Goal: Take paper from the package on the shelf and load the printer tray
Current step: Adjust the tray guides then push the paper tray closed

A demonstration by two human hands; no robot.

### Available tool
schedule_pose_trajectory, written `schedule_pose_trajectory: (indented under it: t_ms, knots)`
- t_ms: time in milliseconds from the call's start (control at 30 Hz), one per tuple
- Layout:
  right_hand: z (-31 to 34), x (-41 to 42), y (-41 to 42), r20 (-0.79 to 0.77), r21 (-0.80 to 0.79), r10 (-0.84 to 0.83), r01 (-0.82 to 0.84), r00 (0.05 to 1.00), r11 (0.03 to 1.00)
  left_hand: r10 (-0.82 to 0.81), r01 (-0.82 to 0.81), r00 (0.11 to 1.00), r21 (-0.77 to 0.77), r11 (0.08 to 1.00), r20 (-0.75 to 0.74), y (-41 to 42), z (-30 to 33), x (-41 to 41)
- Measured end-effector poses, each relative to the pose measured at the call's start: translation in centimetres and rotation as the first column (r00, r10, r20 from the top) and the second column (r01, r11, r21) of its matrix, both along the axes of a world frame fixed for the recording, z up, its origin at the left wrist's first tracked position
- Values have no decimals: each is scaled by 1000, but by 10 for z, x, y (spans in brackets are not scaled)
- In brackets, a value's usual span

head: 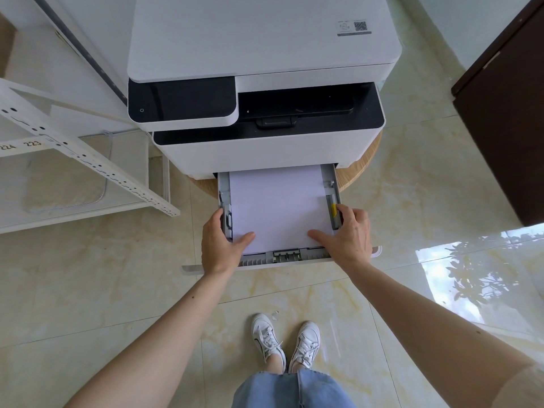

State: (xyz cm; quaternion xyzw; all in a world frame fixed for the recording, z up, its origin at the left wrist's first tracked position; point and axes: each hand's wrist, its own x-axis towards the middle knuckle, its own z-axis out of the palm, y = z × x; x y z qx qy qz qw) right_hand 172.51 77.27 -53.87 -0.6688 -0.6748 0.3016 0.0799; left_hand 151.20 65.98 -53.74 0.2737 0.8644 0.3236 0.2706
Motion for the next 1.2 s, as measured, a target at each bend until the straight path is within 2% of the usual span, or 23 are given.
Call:
schedule_pose_trajectory:
  t_ms: [200,467,633,1200]
  knots:
    - [-1,0,3,-135,14,-89,91,987,996,78,-79,997,68,995,14,2,-3,-3]
    - [-3,-1,8,-215,-24,-156,154,964,988,187,-196,978,119,973,89,6,-7,-4]
    - [-3,1,9,-230,-27,-136,133,964,991,204,-222,966,109,969,156,6,-15,-9]
    - [-1,2,16,-262,-63,-146,134,954,989,205,-231,959,120,966,198,5,-11,-11]
